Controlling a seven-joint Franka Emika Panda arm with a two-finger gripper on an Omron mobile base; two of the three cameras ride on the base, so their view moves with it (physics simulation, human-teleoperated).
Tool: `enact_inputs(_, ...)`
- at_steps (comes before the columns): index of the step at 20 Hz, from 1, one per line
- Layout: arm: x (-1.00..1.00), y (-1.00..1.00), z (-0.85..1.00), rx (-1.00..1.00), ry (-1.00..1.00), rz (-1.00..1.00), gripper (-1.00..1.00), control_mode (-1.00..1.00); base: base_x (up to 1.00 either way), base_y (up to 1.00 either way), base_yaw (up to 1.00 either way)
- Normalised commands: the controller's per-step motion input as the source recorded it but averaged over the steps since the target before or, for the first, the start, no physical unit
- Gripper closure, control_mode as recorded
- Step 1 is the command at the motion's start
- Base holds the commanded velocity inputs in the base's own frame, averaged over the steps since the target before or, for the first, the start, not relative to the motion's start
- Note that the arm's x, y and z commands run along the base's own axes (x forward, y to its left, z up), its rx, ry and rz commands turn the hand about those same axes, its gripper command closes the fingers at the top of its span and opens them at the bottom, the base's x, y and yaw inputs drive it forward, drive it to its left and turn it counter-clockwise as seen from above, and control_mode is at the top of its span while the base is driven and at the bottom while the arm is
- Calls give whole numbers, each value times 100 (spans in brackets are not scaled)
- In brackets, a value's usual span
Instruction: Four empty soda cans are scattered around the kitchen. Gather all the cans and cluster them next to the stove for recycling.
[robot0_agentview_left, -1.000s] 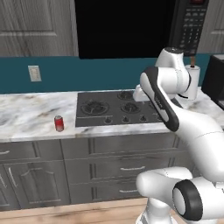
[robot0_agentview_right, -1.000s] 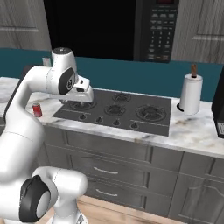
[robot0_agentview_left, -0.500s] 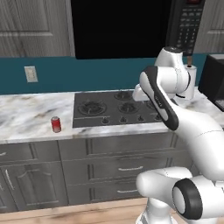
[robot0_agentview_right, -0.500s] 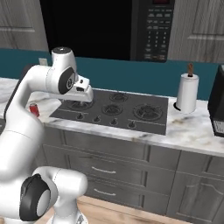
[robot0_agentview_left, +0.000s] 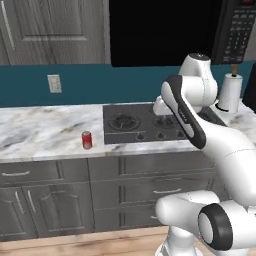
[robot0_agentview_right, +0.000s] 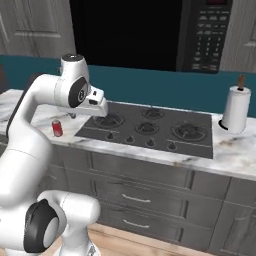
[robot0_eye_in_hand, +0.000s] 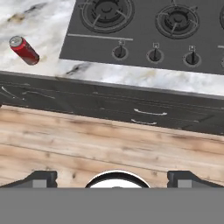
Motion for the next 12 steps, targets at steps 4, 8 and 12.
enact_inputs(4, 0, 0, 0, 0, 0, 0, -100, 100, 0, 76, 12)
enact_inputs(8, 0, 0, 0, 0, 0, 0, -100, 100, 0, 73, 9)
enact_inputs(12, 0, 0, 0, 0, 0, 0, -100, 100, 0, 75, 9)
